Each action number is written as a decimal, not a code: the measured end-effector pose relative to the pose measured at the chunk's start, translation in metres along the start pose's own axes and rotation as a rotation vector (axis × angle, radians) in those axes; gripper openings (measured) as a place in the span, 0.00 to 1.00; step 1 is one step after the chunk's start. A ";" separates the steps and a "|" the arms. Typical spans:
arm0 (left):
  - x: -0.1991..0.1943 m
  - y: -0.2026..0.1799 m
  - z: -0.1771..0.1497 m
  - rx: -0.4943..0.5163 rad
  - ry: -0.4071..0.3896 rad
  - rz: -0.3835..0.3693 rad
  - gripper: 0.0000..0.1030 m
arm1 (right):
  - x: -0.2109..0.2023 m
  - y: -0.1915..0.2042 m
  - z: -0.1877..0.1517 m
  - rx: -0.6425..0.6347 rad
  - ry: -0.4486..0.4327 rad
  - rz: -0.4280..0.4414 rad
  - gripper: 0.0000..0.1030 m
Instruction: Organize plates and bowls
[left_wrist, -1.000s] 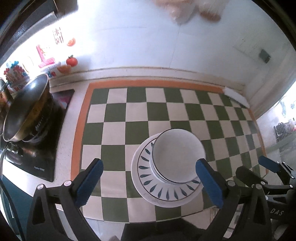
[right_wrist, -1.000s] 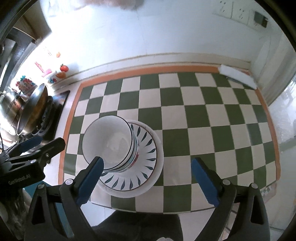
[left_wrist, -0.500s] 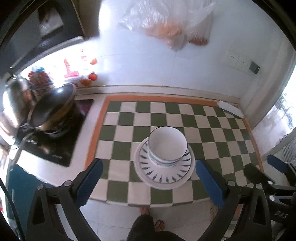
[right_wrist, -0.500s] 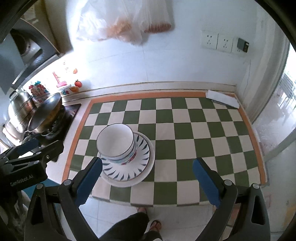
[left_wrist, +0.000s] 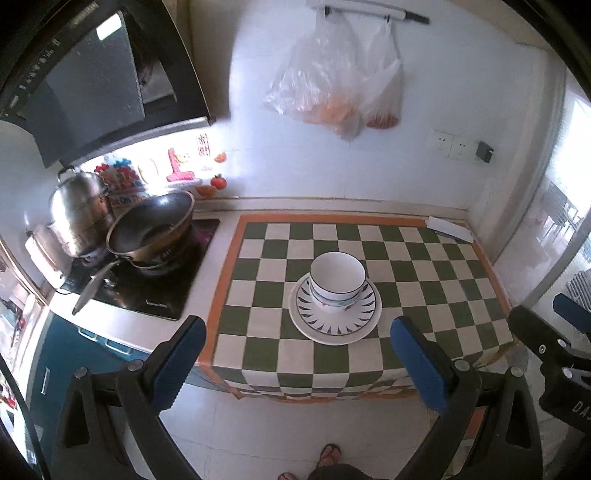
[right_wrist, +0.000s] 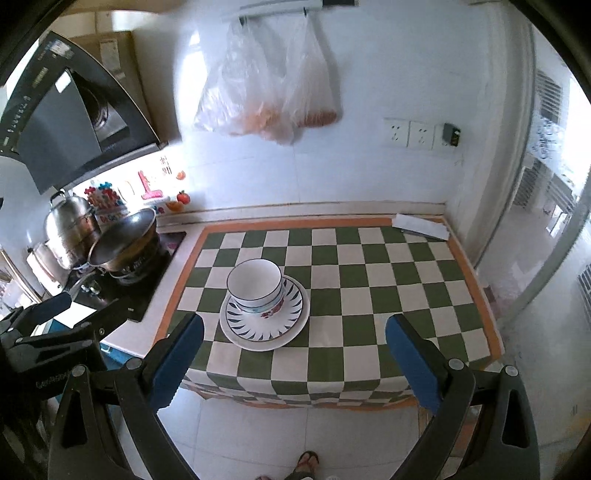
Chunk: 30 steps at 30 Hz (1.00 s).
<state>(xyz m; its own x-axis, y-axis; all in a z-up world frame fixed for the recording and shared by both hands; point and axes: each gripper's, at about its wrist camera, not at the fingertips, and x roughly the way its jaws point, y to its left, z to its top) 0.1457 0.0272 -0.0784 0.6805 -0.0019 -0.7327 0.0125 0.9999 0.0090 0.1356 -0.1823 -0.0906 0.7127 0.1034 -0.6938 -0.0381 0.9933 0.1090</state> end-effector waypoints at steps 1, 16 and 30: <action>-0.007 0.001 -0.004 0.005 -0.007 0.002 0.99 | -0.008 0.002 -0.004 0.002 -0.006 -0.002 0.98; -0.071 0.025 -0.056 0.005 -0.043 -0.013 0.99 | -0.090 0.026 -0.063 0.014 -0.039 -0.051 0.98; -0.081 0.033 -0.069 0.003 -0.050 -0.009 0.99 | -0.105 0.041 -0.077 0.009 -0.045 -0.053 0.98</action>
<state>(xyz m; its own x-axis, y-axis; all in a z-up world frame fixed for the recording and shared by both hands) 0.0400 0.0611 -0.0657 0.7160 -0.0115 -0.6980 0.0207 0.9998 0.0047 0.0057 -0.1489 -0.0682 0.7446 0.0482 -0.6658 0.0068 0.9968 0.0798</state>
